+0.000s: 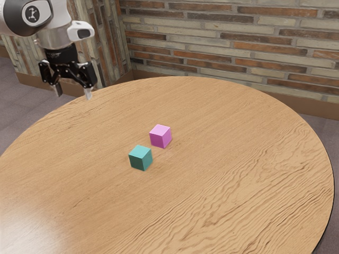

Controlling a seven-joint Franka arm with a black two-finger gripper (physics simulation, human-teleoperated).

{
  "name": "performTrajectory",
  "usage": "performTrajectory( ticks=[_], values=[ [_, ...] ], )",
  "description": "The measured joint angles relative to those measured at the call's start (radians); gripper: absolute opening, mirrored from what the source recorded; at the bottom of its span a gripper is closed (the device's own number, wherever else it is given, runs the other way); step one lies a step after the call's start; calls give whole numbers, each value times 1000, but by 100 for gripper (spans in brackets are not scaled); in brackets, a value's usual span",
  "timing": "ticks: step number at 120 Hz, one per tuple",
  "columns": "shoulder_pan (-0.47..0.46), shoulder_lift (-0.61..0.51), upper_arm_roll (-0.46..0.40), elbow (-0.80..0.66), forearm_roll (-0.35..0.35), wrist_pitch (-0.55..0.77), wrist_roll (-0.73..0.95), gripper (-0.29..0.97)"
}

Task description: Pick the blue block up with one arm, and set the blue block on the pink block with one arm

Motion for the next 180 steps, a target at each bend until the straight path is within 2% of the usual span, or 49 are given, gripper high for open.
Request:
performTrajectory(
  ticks=[15,36,69,107,138,156,180],
  values=[
    [5,3,-25,2,-4,24,22,68],
    [15,77,-40,-9,27,83,40,68],
    [61,318,-35,-39,-2,377,34,68],
    [74,494,-84,-32,-48,600,32,68],
    [98,570,-94,-27,-73,700,58,68],
    [107,658,-105,43,-76,734,89,68],
    [116,717,-115,88,-80,755,127,68]
  ],
)
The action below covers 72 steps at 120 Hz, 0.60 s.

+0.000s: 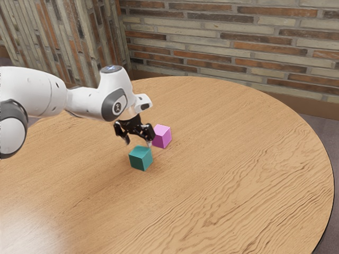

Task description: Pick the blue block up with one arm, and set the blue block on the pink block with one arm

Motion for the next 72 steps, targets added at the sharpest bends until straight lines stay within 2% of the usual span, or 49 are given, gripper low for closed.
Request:
performTrajectory(
  ticks=[32,72],
  values=[
    [-1,-6,-1,-48,-56,11,70,68],
    [8,16,-1,-54,-67,15,142,68]
  ],
)
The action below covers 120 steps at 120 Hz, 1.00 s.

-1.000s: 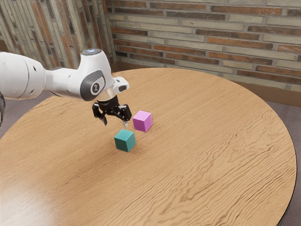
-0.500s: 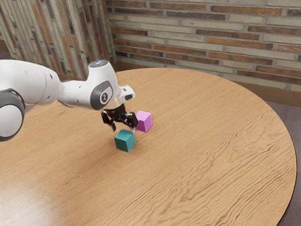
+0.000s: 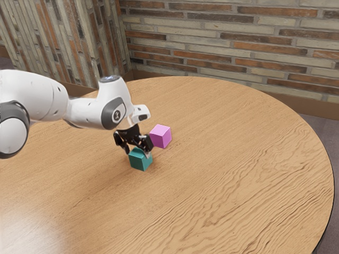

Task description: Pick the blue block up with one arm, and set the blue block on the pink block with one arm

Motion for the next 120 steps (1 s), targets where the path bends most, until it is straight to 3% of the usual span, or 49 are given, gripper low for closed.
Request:
performTrajectory(
  ticks=[50,77,92,108,120],
  values=[
    [0,42,-2,30,0,1,45,67],
    [0,33,-2,24,1,1,42,40],
    [-7,13,-2,31,17,-2,34,35],
    [-17,19,-3,157,68,-39,26,35],
    [-10,100,-25,337,105,-87,24,36]
  ],
)
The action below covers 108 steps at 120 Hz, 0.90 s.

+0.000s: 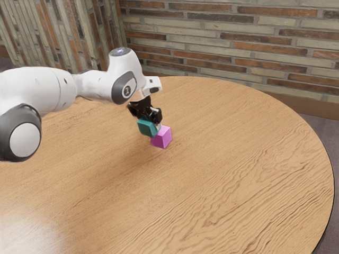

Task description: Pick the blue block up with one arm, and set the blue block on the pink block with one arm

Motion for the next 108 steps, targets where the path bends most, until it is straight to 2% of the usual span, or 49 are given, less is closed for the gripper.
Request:
performTrajectory(
  ticks=[11,34,102,108],
  values=[
    [5,59,-15,103,16,-37,2,36],
    [8,137,-31,211,27,-76,8,37],
    [8,179,-58,265,45,-96,20,37],
    [9,179,-58,263,42,-95,21,40]
  ],
)
